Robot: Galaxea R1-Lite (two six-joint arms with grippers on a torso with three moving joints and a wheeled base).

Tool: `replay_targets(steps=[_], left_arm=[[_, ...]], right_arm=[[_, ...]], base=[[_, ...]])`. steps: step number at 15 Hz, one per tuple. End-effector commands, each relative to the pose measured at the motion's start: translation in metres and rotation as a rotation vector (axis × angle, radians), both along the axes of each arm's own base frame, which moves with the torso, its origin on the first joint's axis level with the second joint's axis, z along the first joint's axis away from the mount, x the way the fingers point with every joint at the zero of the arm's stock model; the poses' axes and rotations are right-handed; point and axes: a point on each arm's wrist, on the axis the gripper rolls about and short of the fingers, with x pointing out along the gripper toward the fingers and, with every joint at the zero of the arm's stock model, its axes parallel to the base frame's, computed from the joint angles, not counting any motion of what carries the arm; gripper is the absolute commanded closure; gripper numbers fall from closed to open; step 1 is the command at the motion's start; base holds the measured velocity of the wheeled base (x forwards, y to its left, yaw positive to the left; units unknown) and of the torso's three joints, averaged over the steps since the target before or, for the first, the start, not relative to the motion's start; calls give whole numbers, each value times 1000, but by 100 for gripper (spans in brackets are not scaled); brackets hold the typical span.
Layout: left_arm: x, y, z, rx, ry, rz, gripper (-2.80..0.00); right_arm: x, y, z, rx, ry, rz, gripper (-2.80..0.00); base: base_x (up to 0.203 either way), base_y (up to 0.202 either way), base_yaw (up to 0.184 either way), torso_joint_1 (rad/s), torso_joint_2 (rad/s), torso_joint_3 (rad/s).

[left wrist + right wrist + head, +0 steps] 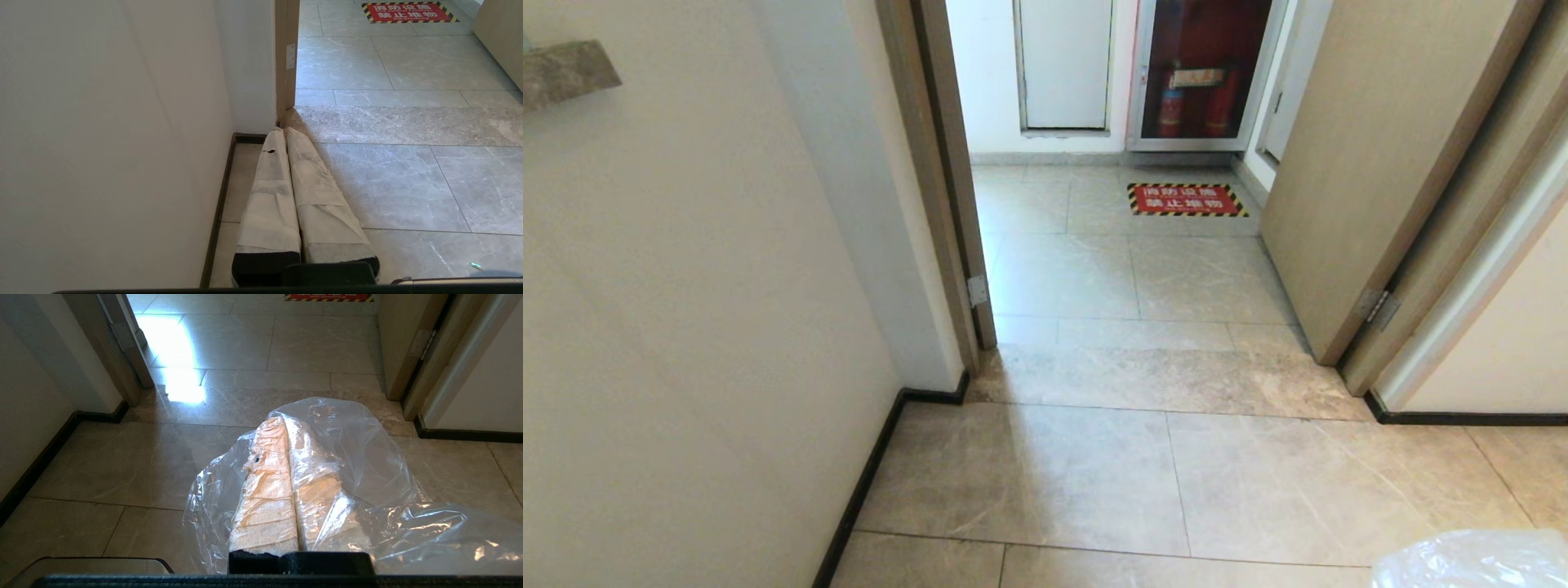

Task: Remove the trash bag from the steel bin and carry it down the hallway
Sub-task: Put the trash bag at the door

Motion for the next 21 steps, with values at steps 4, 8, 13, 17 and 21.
replay_targets(steps=[4, 8, 13, 17, 21], left_arm=[[1, 0, -3, -12, 13, -1, 0], [1, 0, -4, -14, 15, 1, 0], [1, 0, -3, -15, 12, 1, 0], [1, 0, -3, -14, 12, 1, 0], [1, 0, -3, -12, 13, 1, 0]], right_arm=[[0, 0, 0, -3, 3, -1, 0], [0, 0, 0, -6, 4, 0, 0], [0, 0, 0, -5, 2, 2, 0], [0, 0, 0, -10, 1, 1, 0], [0, 0, 0, -11, 1, 2, 0]], base=[[0, 0, 0, 0, 0, 0], [0, 0, 0, 0, 0, 0], [0, 0, 0, 0, 0, 0], [0, 0, 0, 0, 0, 0], [0, 0, 0, 0, 0, 0]])
